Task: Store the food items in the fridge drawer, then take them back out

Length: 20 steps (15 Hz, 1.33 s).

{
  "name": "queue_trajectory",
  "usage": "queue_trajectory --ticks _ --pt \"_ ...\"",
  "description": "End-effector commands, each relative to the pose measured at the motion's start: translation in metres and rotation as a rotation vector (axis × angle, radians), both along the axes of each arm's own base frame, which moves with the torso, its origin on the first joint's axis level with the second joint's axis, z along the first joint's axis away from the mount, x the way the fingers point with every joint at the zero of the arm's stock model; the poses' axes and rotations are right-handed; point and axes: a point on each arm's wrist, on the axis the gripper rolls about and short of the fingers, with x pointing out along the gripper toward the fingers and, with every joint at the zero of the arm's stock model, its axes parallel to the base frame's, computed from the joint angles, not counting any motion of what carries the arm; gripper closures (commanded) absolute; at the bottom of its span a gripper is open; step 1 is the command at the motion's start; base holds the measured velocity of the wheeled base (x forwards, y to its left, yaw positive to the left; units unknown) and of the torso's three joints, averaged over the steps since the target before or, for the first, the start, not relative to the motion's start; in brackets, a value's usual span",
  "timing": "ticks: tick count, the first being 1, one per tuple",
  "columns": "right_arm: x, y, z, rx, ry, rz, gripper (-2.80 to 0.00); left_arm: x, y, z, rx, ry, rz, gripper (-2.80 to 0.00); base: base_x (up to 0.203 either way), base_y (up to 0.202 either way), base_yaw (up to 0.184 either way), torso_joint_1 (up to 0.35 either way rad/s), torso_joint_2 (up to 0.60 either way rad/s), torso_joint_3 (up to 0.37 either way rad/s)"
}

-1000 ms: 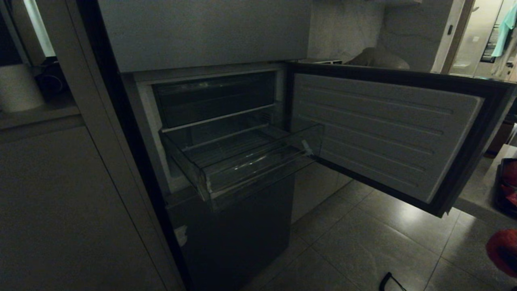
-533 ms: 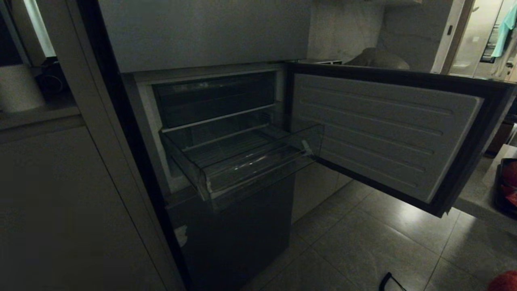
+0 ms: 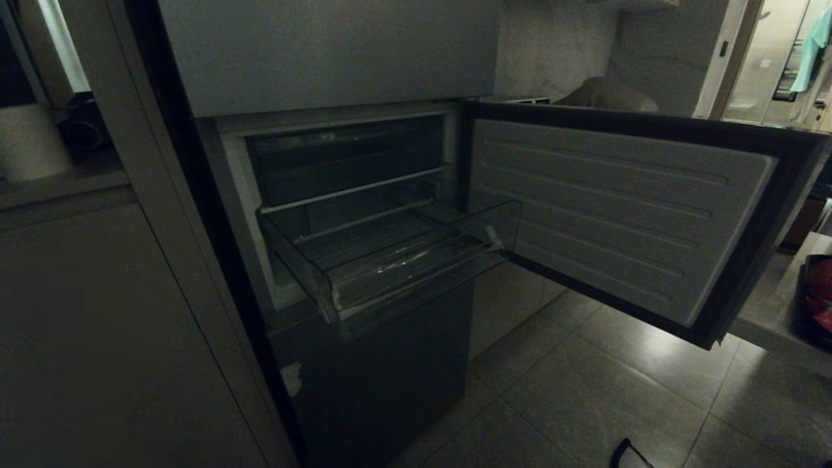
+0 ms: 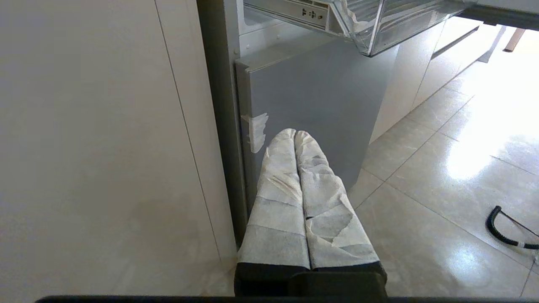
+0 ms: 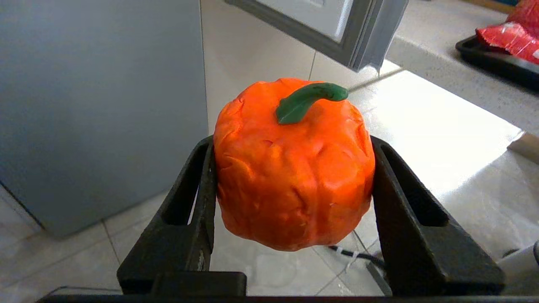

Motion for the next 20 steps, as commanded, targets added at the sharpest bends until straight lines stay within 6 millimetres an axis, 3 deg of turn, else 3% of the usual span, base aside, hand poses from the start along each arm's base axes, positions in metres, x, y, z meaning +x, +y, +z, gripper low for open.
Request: queue_trajectory --ticks 1,6,20 --pt "-0.0005 0.0000 -0.0014 0.005 0.000 0.000 0.00 0.0001 0.0000 0.0000 0.000 0.002 0.001 0.00 0.000 0.000 0.000 0.000 0.00 0.000" --pt "-0.0006 0.0000 -0.0010 0.006 -0.002 0.000 0.00 0.0001 0.0000 0.0000 0.000 0.002 0.001 0.00 0.000 -0.001 0.012 0.002 0.00 0.000" --pt "-0.0006 0.0000 -0.0009 0.000 -0.004 0.001 0.00 0.0001 0.0000 0.0000 0.000 0.002 0.001 0.00 0.001 -0.006 0.168 0.004 0.00 0.004"
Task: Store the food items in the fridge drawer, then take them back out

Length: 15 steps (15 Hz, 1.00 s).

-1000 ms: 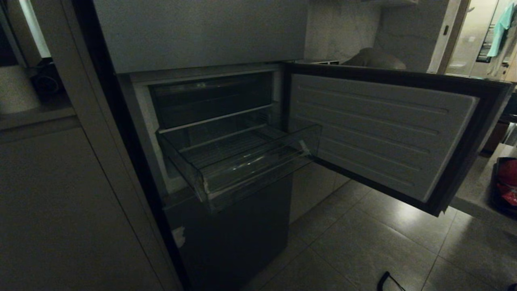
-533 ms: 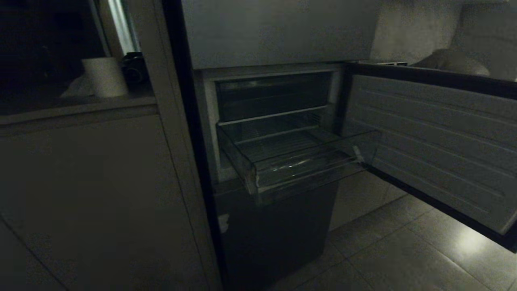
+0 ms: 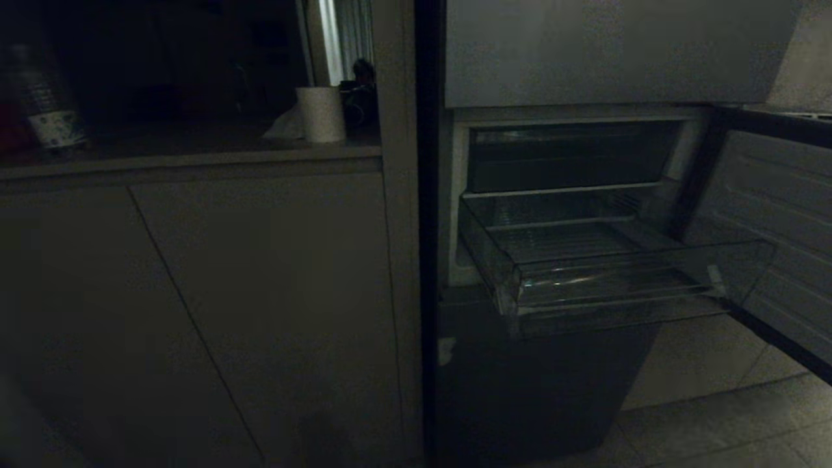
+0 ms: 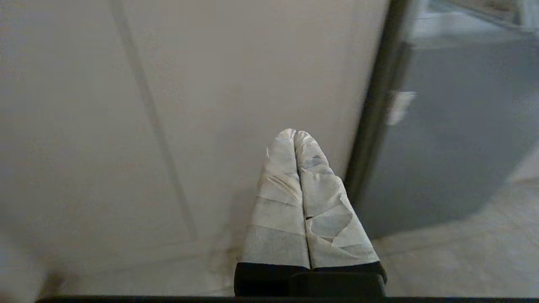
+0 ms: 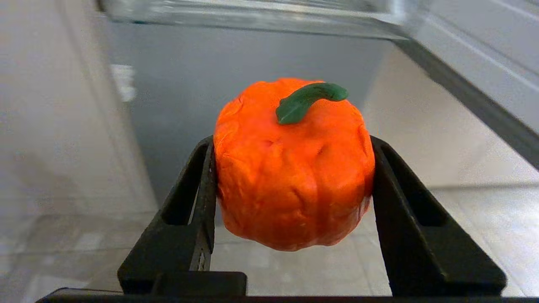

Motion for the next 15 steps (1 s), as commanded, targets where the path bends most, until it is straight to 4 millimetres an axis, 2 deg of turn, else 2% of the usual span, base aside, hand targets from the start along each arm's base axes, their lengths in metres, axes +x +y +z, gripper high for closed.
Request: queue_trajectory --ticks 1,3,5,7,9,10,12,14,15 --pt "0.000 0.000 -0.001 0.005 0.002 0.000 0.00 0.000 0.000 0.000 0.000 0.002 0.001 0.00 0.001 -0.003 0.100 0.005 0.00 0.002" --pt "-0.003 0.000 0.015 -0.012 -0.072 0.004 0.00 0.000 0.000 0.000 0.000 0.002 0.001 0.00 0.000 0.000 0.000 0.000 0.00 0.000" --pt "-0.002 0.000 0.033 -0.010 -0.070 0.019 0.00 0.000 0.000 0.000 0.000 0.002 0.001 0.00 0.000 0.000 0.000 0.000 0.00 0.000" --pt "0.013 0.001 0.060 0.001 0.021 0.040 0.00 0.000 0.000 0.000 0.000 0.002 0.001 0.00 0.000 0.000 0.000 0.000 0.00 0.000" --pt "0.049 0.002 0.093 0.022 0.153 0.080 0.00 0.000 0.000 0.000 0.000 0.002 0.001 0.00 0.000 0.000 0.000 0.000 0.00 0.000" --pt "0.073 0.002 0.109 0.034 0.205 0.099 0.00 0.000 0.000 0.000 0.000 0.002 0.001 0.00 0.000 0.000 0.000 0.000 0.00 0.000" --pt "0.128 0.003 0.138 0.053 0.281 0.125 0.00 0.000 0.000 0.000 0.000 0.002 0.001 0.00 0.000 0.000 0.000 0.000 0.00 0.000" --pt "0.180 0.005 0.165 0.066 0.287 0.150 0.00 0.000 0.000 0.000 0.000 0.002 0.001 0.00 0.000 0.000 0.000 0.000 0.00 0.000" --pt "0.206 0.007 0.172 0.073 0.302 0.160 0.00 0.000 0.000 0.000 0.000 0.002 0.001 0.00 0.000 0.000 0.000 0.000 0.00 0.000"
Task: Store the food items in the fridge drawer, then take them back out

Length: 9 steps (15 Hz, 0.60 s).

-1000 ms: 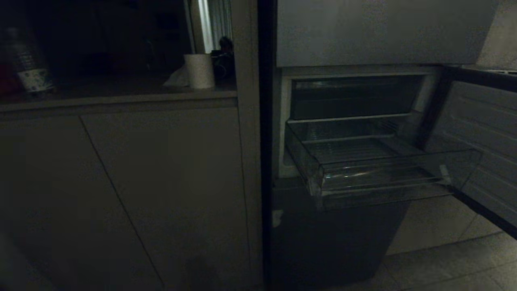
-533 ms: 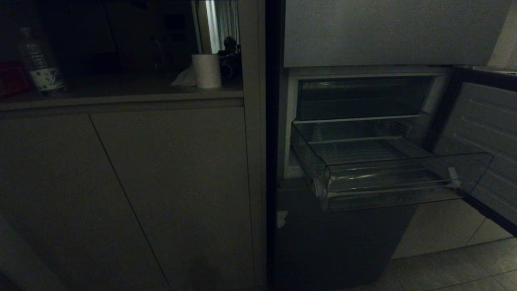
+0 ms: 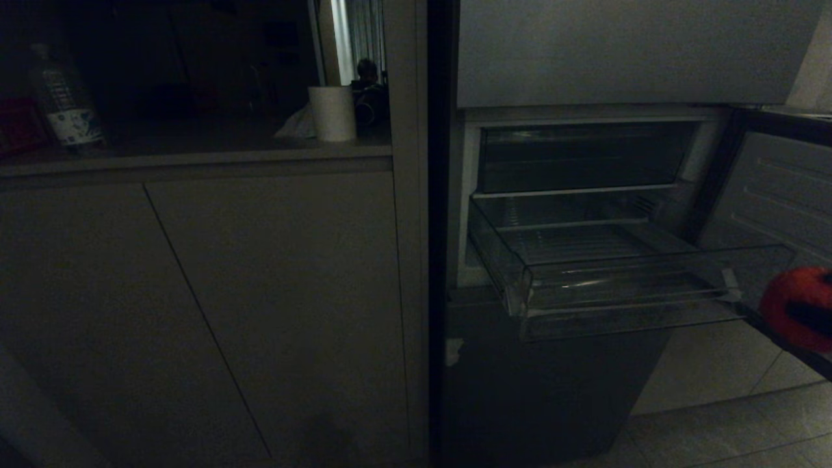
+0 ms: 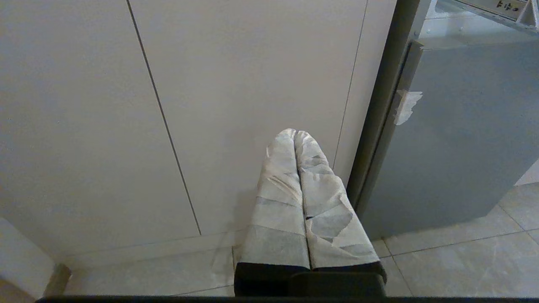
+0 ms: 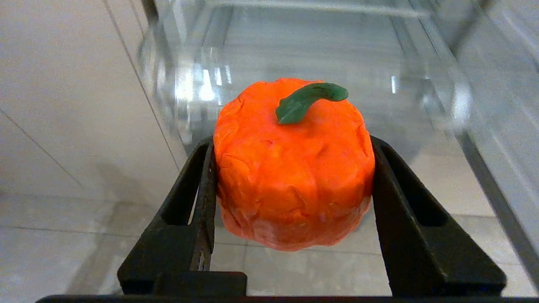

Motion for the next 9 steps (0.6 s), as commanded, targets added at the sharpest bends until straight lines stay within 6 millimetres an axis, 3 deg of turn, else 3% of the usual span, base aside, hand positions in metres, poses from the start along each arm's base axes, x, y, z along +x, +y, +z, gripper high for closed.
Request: queue_trajectory --ticks 1,5,9 --pt "0.099 0.005 0.001 0.009 0.159 0.023 0.00 0.000 0.000 0.000 0.000 0.002 0.001 0.00 0.000 0.000 0.000 0.000 0.00 0.000" --pt "0.209 0.025 0.006 0.016 0.173 0.019 0.00 0.000 0.000 0.000 0.000 0.002 0.001 0.00 0.000 0.000 0.000 0.000 0.00 0.000" --pt "0.283 0.051 -0.015 0.044 0.188 -0.002 0.00 0.000 0.000 0.000 0.000 0.002 0.001 0.00 0.000 0.000 0.000 0.000 0.00 0.000"
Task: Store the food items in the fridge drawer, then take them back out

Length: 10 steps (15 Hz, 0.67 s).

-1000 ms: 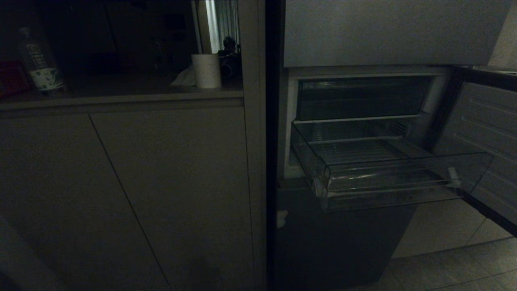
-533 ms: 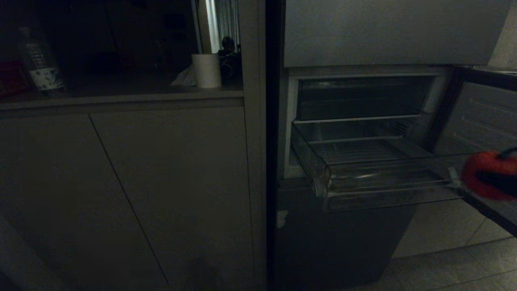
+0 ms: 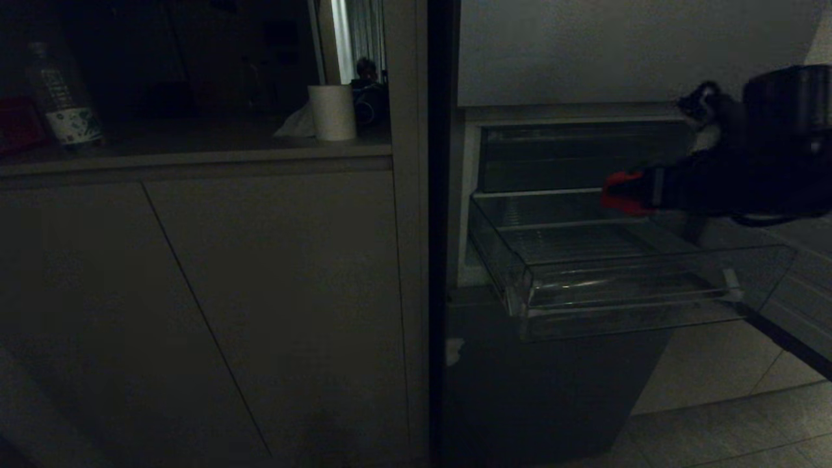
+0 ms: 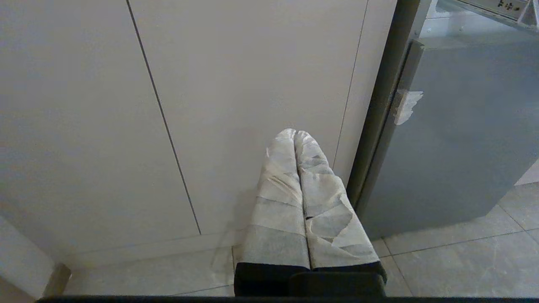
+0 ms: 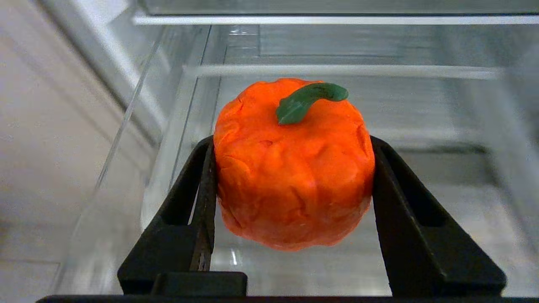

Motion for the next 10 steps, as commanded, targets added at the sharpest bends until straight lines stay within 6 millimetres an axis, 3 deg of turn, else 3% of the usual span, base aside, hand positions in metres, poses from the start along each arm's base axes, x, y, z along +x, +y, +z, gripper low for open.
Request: queue_trajectory --ticks 1,5,10 --pt "0.056 0.017 -0.049 0.002 0.114 0.005 0.00 0.000 0.000 0.000 0.000 0.002 0.001 0.00 0.000 0.000 0.000 0.000 0.00 0.000" --pt "0.075 0.022 -0.076 0.001 0.178 -0.003 0.00 0.000 0.000 0.000 0.000 0.002 0.001 0.00 0.000 0.000 0.000 0.000 0.00 0.000" --pt "0.092 0.022 -0.089 0.022 0.189 -0.018 0.00 0.000 0.000 0.000 0.000 0.002 0.001 0.00 0.000 0.000 0.000 0.000 0.00 0.000"
